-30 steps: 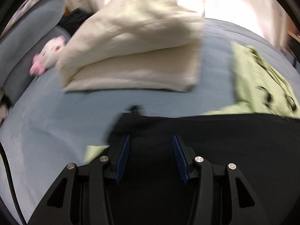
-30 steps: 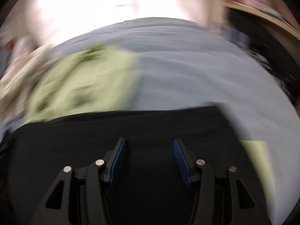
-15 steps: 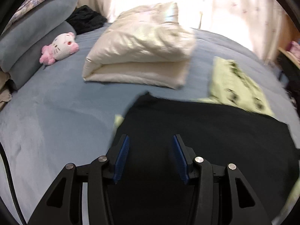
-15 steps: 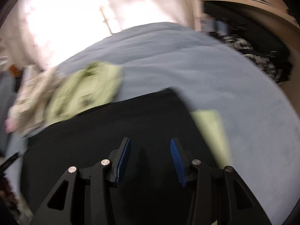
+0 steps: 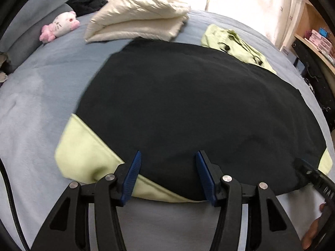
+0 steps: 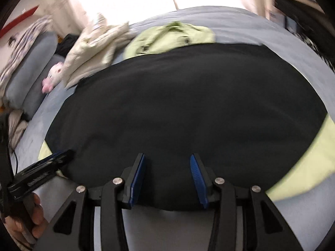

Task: Fold large clothes
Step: 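Press and smooth the folded jacket edges with both tools, then grasp the pale green hood with both tools and lay it over the black panel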

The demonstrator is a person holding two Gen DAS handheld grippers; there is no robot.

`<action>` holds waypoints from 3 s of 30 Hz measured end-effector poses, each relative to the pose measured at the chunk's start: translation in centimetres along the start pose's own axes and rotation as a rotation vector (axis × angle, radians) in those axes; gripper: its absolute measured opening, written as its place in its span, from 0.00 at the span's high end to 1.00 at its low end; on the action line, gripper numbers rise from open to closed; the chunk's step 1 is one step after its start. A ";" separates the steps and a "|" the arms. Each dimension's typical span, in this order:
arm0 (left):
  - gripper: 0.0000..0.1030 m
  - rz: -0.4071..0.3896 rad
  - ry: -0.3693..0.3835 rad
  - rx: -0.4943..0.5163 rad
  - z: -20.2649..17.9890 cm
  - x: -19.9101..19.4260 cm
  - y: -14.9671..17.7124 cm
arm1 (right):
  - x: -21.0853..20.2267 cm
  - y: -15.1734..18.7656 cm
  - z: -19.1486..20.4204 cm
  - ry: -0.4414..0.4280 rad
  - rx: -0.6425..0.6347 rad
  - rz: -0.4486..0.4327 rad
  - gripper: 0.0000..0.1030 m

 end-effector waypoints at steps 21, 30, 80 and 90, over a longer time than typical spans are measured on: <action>0.48 0.014 -0.076 -0.172 7.3 -1.1 -0.1 | -3.6 2.2 -13.0 0.298 0.255 -0.076 0.54; 0.48 0.042 -0.028 -0.172 6.5 -2.3 0.7 | -2.5 1.9 -12.2 0.276 0.207 -0.070 0.35; 0.44 0.085 -0.043 0.332 -14.3 14.7 -33.0 | 11.6 -32.5 -9.3 -0.044 0.198 0.079 0.31; 0.48 0.135 0.086 0.228 -13.0 19.4 -34.7 | 16.6 -35.3 -8.9 -0.072 0.168 0.085 0.34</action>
Point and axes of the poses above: each gripper's, at about its wrist camera, not at the fingertips, and x roughly the way its jaws point, z to its left, y to its underside, the point moved 6 cm from there along x, roughly the way its jaws point, and after that the axes turned 9 degrees about z, right-handed, at the moved point
